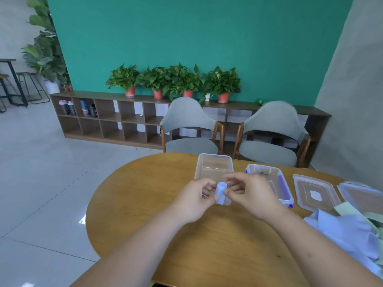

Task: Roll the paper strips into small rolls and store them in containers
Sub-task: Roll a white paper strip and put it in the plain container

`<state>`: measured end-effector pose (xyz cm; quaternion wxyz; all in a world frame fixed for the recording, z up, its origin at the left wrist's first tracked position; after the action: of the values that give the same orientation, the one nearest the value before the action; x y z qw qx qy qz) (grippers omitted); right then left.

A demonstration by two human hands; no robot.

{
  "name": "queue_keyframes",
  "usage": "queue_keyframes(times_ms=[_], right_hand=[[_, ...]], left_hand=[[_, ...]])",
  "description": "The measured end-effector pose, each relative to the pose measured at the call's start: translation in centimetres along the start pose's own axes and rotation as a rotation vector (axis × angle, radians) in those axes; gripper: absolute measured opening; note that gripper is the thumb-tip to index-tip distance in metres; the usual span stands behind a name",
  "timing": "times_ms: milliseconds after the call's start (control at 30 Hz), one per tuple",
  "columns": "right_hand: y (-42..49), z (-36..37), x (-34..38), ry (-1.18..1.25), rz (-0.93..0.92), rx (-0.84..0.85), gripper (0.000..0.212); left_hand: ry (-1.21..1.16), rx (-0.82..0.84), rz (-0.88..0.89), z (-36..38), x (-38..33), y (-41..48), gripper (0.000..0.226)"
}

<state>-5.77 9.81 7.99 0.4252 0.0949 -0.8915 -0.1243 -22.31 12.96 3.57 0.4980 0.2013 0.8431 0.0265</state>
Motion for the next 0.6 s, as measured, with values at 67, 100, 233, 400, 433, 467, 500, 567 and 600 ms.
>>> queue_keyframes(times_ms=[67, 100, 233, 400, 433, 467, 500, 567, 600], right_hand=[[1.5, -0.3, 0.5, -0.112, -0.035, 0.040, 0.030], [2.3, -0.5, 0.6, -0.147, -0.033, 0.052, 0.029], [5.2, -0.4, 0.0, -0.222, -0.024, 0.063, 0.027], [7.8, 1.3, -2.0, -0.342, 0.027, 0.099, 0.028], [8.2, 1.7, -2.3, -0.360, 0.036, 0.111, 0.028], [8.6, 2.2, -2.8, -0.372, 0.048, 0.127, 0.028], [9.0, 2.8, -3.2, -0.380, 0.062, 0.146, 0.029], [9.8, 3.9, -3.9, -0.400, 0.081, 0.193, 0.029], [10.1, 4.4, -4.2, -0.406, 0.086, 0.217, 0.028]], left_hand=[[0.063, -0.010, 0.014, -0.6, -0.5, 0.9, 0.025], [0.087, -0.015, 0.022, -0.9, -0.7, 1.4, 0.027], [0.257, -0.021, 0.055, -2.2, -0.9, 3.1, 0.045], [0.540, 0.023, 0.116, -2.8, 0.3, 4.4, 0.060], [0.583, 0.046, 0.122, -2.7, 0.8, 4.7, 0.063], [0.620, 0.070, 0.121, -2.5, 1.3, 4.9, 0.064], [0.651, 0.093, 0.120, -2.4, 1.8, 5.1, 0.065], [0.700, 0.118, 0.120, -2.4, 2.6, 5.4, 0.065], [0.720, 0.119, 0.122, -2.4, 2.9, 5.6, 0.064]])
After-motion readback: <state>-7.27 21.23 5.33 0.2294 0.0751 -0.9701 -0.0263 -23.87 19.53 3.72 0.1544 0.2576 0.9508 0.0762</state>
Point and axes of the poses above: each hand's wrist, its own y-axis towards the middle knuckle, its own z-axis out of the palm, x = y × z, the point moved 9 cm from there along y, towards the middle knuckle, and after that the axes turned 2 degrees about -x, right-handed, at the moved point
